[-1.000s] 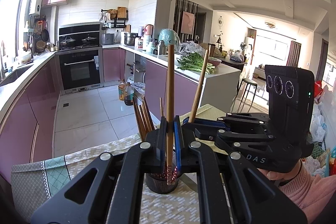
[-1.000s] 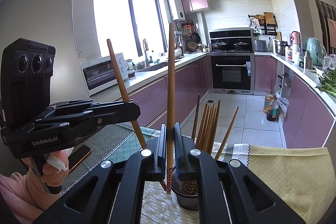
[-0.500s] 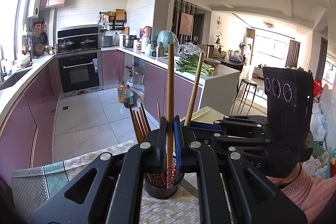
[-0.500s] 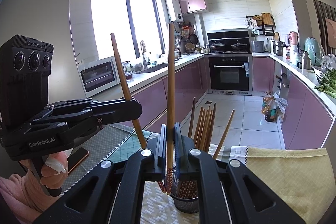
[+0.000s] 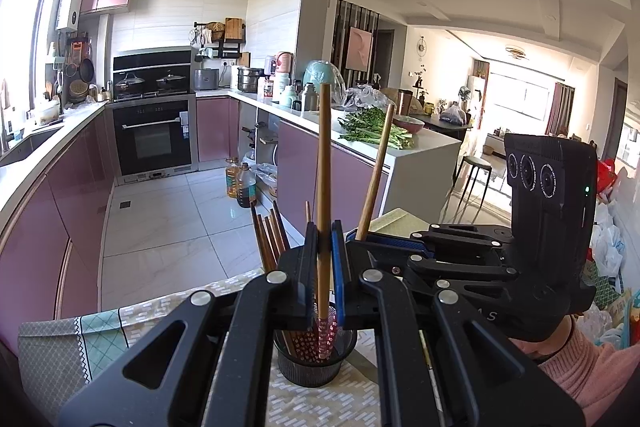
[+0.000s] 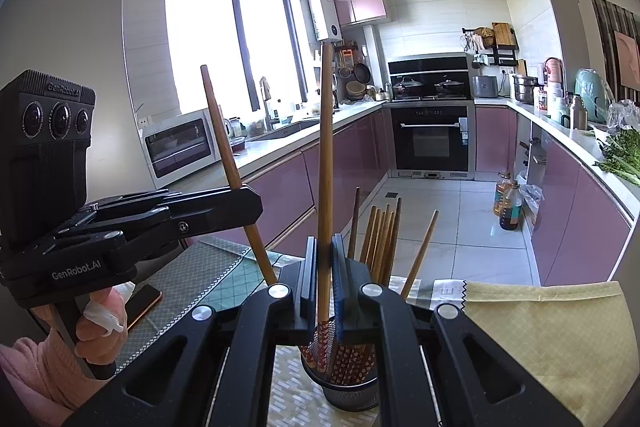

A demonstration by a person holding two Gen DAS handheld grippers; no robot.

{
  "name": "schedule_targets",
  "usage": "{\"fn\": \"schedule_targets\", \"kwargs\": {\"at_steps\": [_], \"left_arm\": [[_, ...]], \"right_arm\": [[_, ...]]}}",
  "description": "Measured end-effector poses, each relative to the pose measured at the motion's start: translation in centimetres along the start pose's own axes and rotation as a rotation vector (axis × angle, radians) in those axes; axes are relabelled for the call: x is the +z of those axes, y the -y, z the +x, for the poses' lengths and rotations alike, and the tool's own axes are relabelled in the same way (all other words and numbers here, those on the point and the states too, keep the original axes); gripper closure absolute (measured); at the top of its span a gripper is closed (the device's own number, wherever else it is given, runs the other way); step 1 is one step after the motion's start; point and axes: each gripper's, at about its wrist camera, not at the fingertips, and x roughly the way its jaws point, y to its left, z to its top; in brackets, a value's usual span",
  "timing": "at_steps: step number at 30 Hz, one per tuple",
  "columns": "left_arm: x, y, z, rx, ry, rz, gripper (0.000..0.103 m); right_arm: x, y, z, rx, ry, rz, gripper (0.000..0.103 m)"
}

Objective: Organize utensils
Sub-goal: 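Push the left tool's chopstick down into the cup while the right tool inserts its own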

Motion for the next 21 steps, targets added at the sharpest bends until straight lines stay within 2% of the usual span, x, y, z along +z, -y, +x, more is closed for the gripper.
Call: {"fn": "schedule_targets", "kwargs": {"at_steps": [21], "left_arm": [[0.0,0.0,1.0,0.011,-0.029,-0.018,0.095]], "right_arm": [[0.2,0.5,1.6,-0.02,-0.028,0.013,0.097]]}}
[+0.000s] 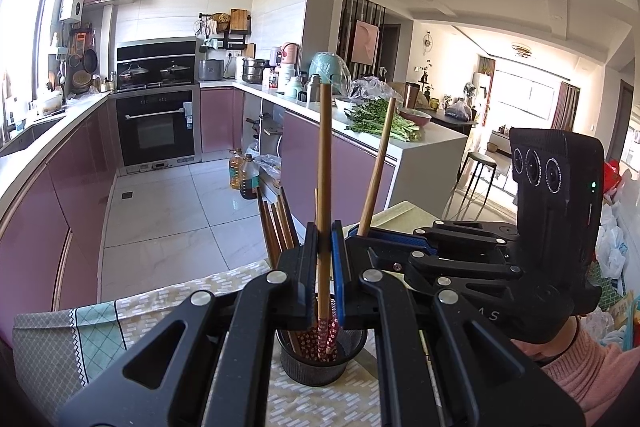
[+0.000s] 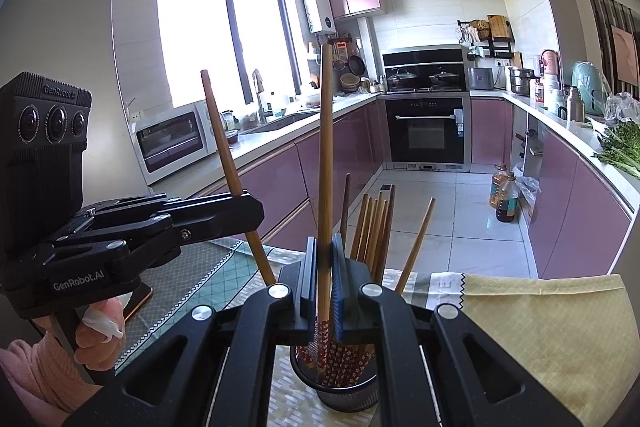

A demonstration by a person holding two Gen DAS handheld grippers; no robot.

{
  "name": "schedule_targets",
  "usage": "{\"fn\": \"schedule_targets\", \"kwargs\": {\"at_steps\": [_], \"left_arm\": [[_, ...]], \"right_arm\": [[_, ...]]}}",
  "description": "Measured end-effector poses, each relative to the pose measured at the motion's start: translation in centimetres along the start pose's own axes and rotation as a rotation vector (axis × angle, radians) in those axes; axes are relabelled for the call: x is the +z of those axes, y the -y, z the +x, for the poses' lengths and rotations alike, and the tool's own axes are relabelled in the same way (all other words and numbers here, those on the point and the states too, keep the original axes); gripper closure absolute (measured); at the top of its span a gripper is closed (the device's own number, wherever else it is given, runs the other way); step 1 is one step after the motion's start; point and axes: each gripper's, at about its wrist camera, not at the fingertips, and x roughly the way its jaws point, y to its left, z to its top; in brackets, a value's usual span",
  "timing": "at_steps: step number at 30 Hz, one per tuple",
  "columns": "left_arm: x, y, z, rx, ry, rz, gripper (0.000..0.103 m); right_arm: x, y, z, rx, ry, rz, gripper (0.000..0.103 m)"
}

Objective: Organize utensils
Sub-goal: 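Push the left tool's chopstick down into the cup while the right tool inserts its own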

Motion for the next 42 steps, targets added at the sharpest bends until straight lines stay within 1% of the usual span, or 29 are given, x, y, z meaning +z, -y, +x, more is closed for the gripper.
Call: {"fn": "schedule_targets", "kwargs": {"at_steps": [32,42], "left_arm": [[-0.7,-1.6,1.6,-0.008,-0.057,-0.043,0.095],[-1.3,-2.1,2.3,-0.007,-0.079,-0.043,0.095]], "right_arm": [[-1.0,0.9,1.0,-0.008,-0.032,0.018,0.097],[-1.4,1.3,1.5,-0.01,-0.046,0.023,0.097]]}}
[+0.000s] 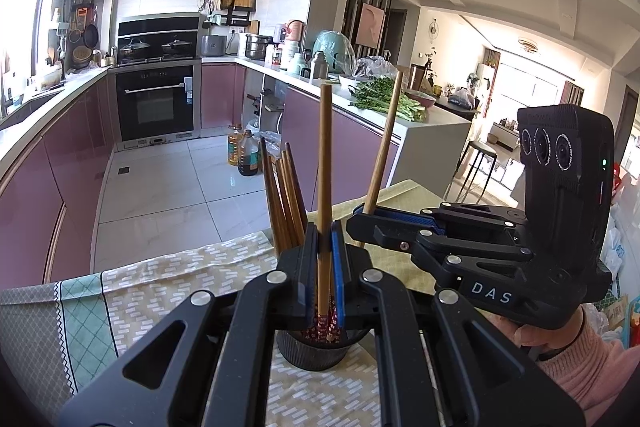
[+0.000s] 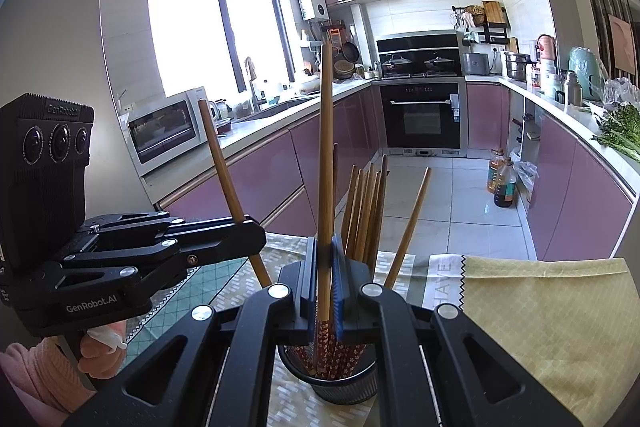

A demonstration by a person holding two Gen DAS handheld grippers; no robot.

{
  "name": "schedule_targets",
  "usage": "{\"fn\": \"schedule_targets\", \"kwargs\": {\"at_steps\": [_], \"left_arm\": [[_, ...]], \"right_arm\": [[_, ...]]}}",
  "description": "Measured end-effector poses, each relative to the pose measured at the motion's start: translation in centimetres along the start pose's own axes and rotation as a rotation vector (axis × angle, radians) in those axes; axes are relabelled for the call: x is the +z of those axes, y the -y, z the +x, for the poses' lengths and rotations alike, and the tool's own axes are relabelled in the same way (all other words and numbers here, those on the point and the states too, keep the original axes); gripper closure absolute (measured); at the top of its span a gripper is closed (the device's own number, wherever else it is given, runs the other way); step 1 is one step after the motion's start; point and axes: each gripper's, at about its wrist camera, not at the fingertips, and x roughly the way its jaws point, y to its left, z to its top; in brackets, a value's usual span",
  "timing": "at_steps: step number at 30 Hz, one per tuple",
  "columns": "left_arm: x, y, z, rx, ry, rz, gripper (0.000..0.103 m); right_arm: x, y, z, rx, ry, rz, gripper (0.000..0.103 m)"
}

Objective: Organize utensils
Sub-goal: 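Push the left tool's chopstick down into the cup while the right tool inserts its own, then open the left tool to release its chopstick while the right tool opens too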

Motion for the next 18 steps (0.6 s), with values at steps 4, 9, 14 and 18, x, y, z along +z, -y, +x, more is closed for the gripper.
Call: {"fn": "schedule_targets", "kwargs": {"at_steps": [4,9,14,18], "left_arm": [[-0.3,0.3,0.1,-0.004,-0.016,0.009,0.095],[-0.6,0.6,0.6,-0.006,-0.045,0.016,0.095],[-1.0,0.4,1.5,-0.015,-0.087,0.01,0.095],[-1.2,0.0,2.3,-0.011,-0.115,0.0,0.095]], "right_arm": [[-0.3,0.1,0.4,0.0,-0.012,0.003,0.097],[-0.6,0.3,0.9,0.001,-0.028,0.01,0.097],[-1.1,0.4,1.9,-0.001,-0.062,0.012,0.097],[-1.6,0.5,2.8,-0.004,-0.089,0.017,0.097]]}}
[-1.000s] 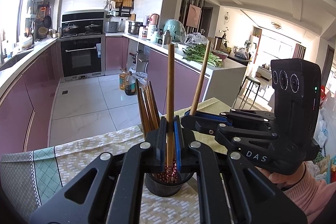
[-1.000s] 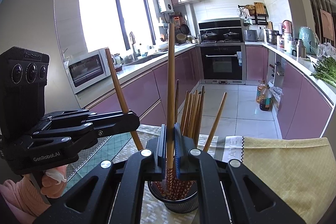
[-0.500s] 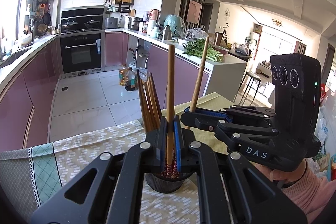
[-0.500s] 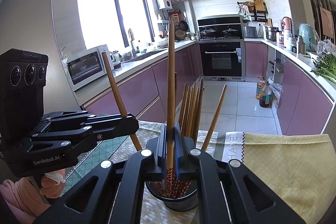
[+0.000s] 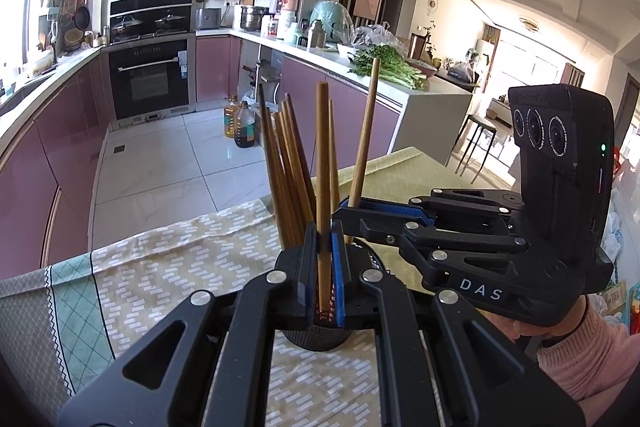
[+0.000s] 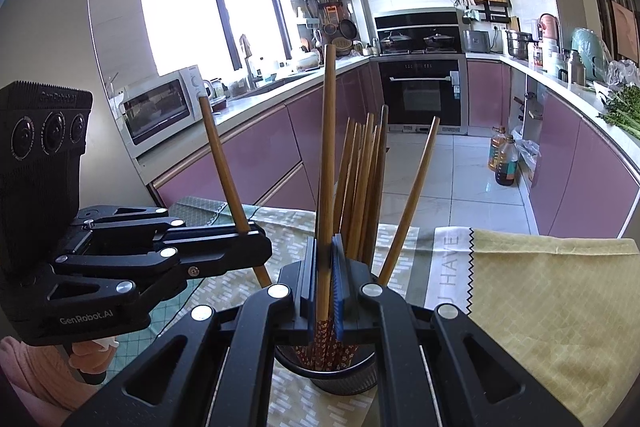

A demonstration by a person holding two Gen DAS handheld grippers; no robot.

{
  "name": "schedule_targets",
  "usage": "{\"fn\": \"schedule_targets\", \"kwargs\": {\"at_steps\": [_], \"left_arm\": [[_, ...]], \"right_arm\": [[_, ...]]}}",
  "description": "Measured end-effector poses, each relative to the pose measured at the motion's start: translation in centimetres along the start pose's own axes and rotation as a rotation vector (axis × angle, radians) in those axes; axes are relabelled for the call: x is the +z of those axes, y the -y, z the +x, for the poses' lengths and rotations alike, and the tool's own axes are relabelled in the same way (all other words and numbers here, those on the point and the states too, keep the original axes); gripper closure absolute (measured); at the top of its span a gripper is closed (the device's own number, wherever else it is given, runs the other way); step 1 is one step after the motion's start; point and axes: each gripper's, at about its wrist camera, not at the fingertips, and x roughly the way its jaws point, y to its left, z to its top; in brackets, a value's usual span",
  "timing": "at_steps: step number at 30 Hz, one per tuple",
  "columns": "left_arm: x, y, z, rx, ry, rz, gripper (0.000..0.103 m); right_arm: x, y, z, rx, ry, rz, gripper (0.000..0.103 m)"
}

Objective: Organize utensils
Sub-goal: 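Open the left tool to release its chopstick while the right tool opens too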

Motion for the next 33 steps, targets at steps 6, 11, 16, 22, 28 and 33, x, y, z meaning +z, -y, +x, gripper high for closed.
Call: {"fn": "schedule_targets", "kwargs": {"at_steps": [6,11,16,22,28,33], "left_arm": [[0.3,-0.5,1.1,0.01,-0.018,-0.022,0.095],[0.4,-1.1,1.9,0.012,-0.034,-0.034,0.095],[-0.2,-1.8,3.0,0.014,-0.054,-0.059,0.093],[-1.8,-2.8,2.3,0.033,-0.036,-0.092,0.069],[-4.3,-3.2,-1.1,0.146,0.062,-0.103,0.035],[-6.1,-3.2,-4.3,0.272,0.149,-0.102,0.008]], "right_arm": [[-0.1,0.2,1.3,-0.001,-0.031,0.016,0.096],[-0.2,0.8,1.9,0.0,-0.041,0.042,0.095],[-0.5,1.1,1.8,-0.005,-0.044,0.057,0.095],[-1.3,1.0,0.6,-0.003,-0.032,0.063,0.083],[-2.6,-0.7,-1.5,-0.03,0.023,0.015,0.046],[-4.5,-2.2,-2.9,-0.074,0.074,-0.018,0.017]]}}
